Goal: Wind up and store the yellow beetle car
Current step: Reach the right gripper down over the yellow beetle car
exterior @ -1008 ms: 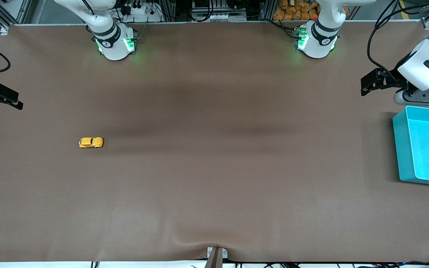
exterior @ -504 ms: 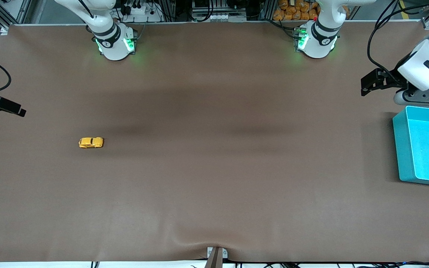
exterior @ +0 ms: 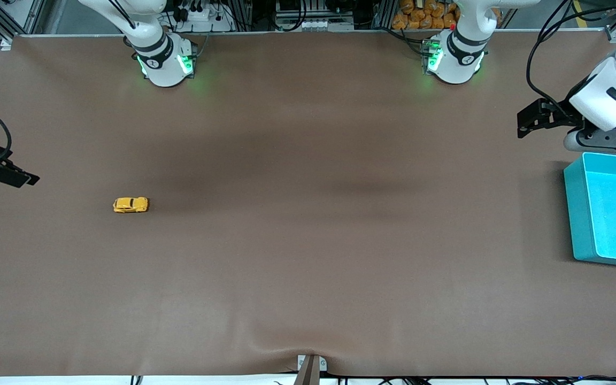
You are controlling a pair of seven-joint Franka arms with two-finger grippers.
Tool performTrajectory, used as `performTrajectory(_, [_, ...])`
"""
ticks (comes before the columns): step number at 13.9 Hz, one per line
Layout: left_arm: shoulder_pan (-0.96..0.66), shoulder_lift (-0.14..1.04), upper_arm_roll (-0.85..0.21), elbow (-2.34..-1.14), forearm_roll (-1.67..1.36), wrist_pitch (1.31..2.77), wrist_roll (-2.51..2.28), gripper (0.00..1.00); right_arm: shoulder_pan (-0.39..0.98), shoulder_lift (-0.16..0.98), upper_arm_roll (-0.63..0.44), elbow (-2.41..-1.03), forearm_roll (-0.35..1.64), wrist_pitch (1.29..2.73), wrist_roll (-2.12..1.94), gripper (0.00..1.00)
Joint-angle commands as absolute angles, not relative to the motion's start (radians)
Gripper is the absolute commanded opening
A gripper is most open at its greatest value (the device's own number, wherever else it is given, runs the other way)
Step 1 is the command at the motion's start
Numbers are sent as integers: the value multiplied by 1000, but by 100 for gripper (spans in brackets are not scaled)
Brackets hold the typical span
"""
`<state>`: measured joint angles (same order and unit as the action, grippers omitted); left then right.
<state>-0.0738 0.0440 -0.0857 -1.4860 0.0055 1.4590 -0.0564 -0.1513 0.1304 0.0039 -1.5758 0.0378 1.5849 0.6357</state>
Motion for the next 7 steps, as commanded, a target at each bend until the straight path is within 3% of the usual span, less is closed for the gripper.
performTrajectory(1, [-77, 46, -89, -1474, -2, 1445, -63, 100, -153, 150, 11, -1595, 60, 1603, 806, 100])
performTrajectory(7, [-80, 54, -91, -1474, -6, 1448, -63, 100, -107, 186, 12, -1736, 17, 1779, 1199, 100])
